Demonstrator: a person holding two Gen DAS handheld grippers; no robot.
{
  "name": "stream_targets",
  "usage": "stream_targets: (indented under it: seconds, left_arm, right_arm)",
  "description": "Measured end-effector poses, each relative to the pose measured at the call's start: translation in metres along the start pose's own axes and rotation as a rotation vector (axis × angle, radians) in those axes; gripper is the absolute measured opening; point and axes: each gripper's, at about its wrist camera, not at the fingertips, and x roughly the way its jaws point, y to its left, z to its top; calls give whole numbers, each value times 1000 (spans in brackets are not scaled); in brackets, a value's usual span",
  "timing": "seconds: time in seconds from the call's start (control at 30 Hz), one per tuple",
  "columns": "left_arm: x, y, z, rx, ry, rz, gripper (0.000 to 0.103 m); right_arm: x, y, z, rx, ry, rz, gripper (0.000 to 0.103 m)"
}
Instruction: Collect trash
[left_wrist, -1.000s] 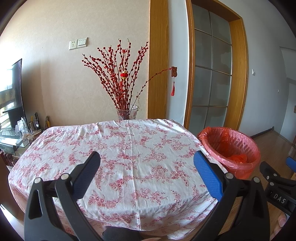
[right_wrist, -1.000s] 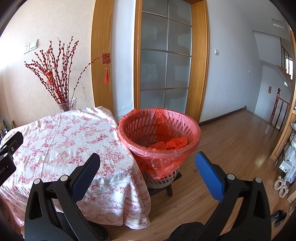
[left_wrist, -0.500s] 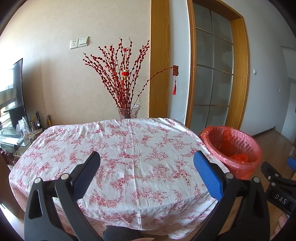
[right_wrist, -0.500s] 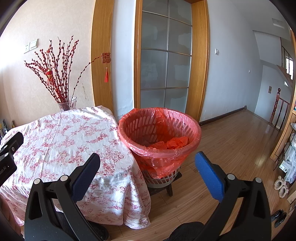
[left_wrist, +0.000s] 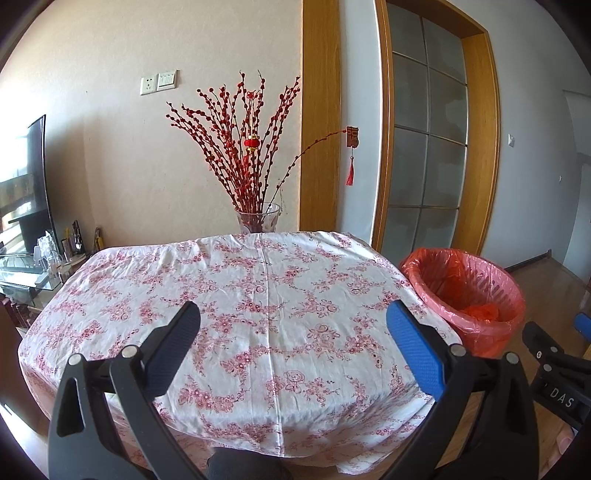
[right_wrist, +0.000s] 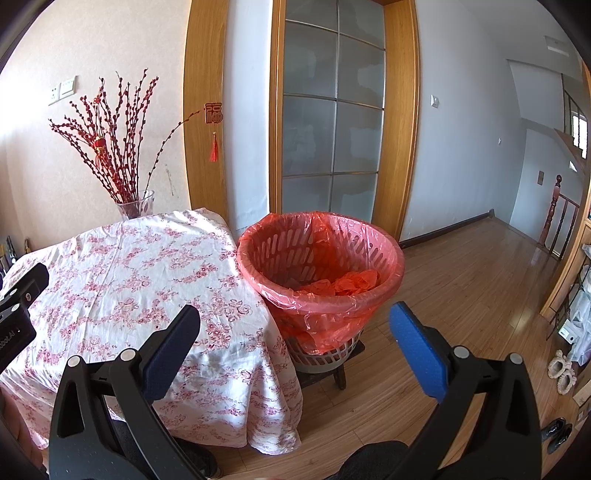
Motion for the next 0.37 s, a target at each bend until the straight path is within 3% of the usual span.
stream_targets:
  seconds: [0.37]
  left_arm:
    - [2,0,1,-7,10,2,99]
  right_arm:
    - [0,1,0,-2,4,5,101]
